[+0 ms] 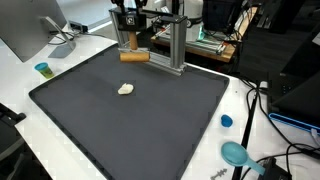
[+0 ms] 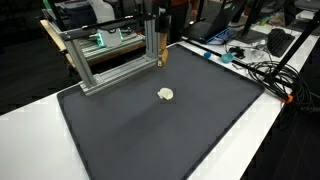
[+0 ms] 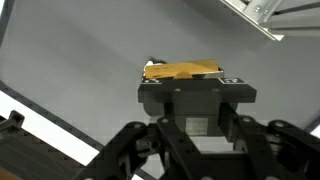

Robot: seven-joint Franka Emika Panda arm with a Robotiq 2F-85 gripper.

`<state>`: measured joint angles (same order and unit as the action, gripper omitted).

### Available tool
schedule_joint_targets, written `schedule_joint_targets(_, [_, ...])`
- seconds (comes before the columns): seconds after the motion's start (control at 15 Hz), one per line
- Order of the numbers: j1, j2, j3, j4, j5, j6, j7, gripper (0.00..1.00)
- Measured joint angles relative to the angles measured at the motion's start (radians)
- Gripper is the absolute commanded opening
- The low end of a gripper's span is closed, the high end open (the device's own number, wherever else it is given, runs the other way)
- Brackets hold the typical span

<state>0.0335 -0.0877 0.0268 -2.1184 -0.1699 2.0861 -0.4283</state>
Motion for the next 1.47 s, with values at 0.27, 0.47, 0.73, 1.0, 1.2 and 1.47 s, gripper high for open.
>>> schedule_joint_targets(0.27, [0.015,0.146,0.026,0.057,-0.206,0.035,0.018,0.46])
schedule_joint_targets(0.47, [0.015,0.202,0.025,0.096,-0.23,0.04,0.018,0.21])
schedule_joint_targets(0.73, [0.009,0.207,0.026,0.093,-0.196,0.072,-0.118,0.21])
schedule_joint_targets(1.0, [-0.015,0.217,0.025,0.127,-0.13,0.047,-0.403,0.21])
schedule_joint_targets(1.2, [-0.033,0.247,0.025,0.179,-0.08,0.035,-0.615,0.46])
schedule_joint_targets(1.47, [-0.044,0.301,0.025,0.242,-0.022,0.035,-0.716,0.21])
